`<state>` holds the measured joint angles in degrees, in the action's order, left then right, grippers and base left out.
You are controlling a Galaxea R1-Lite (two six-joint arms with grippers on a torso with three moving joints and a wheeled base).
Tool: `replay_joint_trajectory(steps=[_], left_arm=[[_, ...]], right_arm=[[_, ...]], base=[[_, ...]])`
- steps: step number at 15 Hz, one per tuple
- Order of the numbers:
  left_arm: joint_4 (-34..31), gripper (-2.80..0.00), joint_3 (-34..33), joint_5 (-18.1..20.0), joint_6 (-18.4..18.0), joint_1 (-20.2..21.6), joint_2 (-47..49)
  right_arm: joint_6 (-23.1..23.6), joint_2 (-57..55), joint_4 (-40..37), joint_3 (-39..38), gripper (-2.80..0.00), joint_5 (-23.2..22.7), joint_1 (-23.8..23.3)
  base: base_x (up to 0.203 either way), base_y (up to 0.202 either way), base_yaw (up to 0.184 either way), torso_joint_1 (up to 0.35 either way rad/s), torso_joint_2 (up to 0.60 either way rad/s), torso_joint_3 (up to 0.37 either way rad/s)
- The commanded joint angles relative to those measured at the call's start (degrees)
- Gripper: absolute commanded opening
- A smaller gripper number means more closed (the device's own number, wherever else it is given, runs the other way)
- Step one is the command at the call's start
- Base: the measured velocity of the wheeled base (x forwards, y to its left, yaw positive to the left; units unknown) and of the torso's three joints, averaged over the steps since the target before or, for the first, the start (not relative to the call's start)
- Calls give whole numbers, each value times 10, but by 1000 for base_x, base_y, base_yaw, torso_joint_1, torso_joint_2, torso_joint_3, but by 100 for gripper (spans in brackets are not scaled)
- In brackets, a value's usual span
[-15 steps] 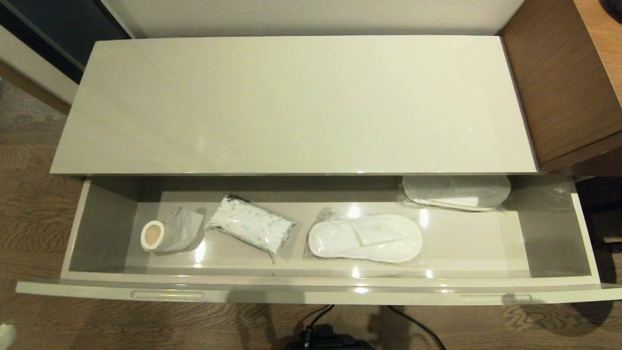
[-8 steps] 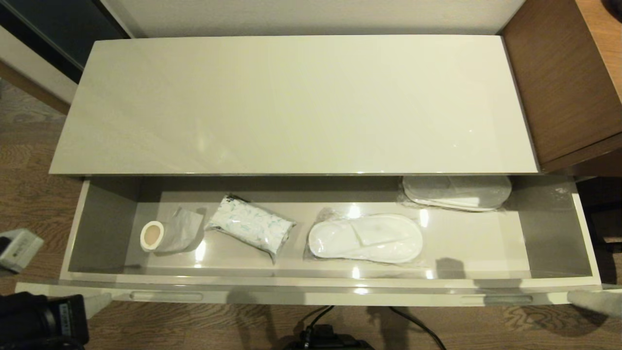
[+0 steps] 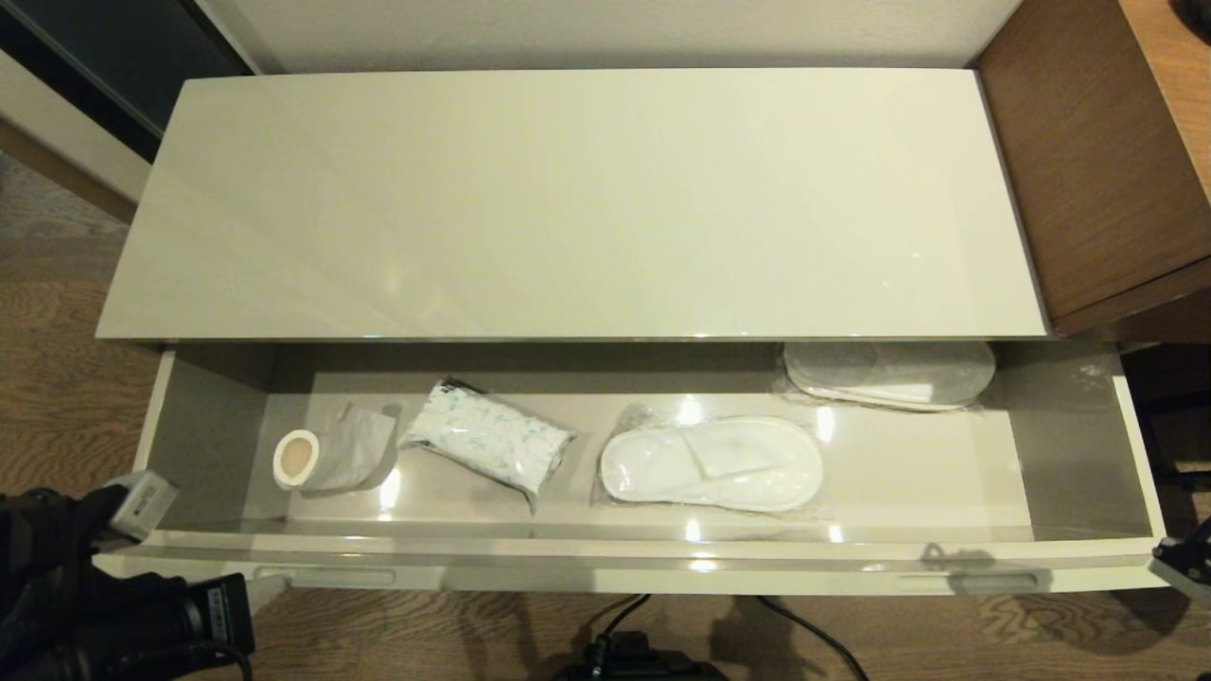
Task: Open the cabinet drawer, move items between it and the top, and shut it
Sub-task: Close the drawer
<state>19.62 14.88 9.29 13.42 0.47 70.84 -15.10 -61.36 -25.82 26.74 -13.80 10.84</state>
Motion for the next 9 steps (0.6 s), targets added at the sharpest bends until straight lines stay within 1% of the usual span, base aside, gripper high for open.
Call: replay_joint_trajectory(steps=[1, 2, 3, 5, 6, 8, 9], left_arm=[[2, -280, -6, 3, 4, 2, -10], [0, -280, -6, 5, 4, 2, -14], [-5, -280, -7, 9, 4, 2, -18], [-7, -280, -10, 11, 4, 1, -11], [-9, -280, -8, 11, 3, 1, -12], [-15, -280, -7, 11, 2, 1, -13], [-49, -280, -3, 11, -1, 1, -15]], right_arm=[[-4, -14, 23, -33, -280, -1, 29], [-9, -24, 49, -42, -280, 1, 31], [-25, -48, 99, -53, -280, 9, 31], [-52, -101, 151, -67, -280, 43, 31], [-60, -111, 164, -71, -280, 56, 31], [-60, -114, 164, -72, -280, 56, 31], [-61, -132, 165, -73, -280, 55, 31]], base=[[0, 0, 0, 0, 0, 0], [0, 0, 0, 0, 0, 0], [0, 0, 0, 0, 0, 0], [0, 0, 0, 0, 0, 0], [0, 0, 0, 0, 0, 0], [0, 0, 0, 0, 0, 0], [0, 0, 0, 0, 0, 0]])
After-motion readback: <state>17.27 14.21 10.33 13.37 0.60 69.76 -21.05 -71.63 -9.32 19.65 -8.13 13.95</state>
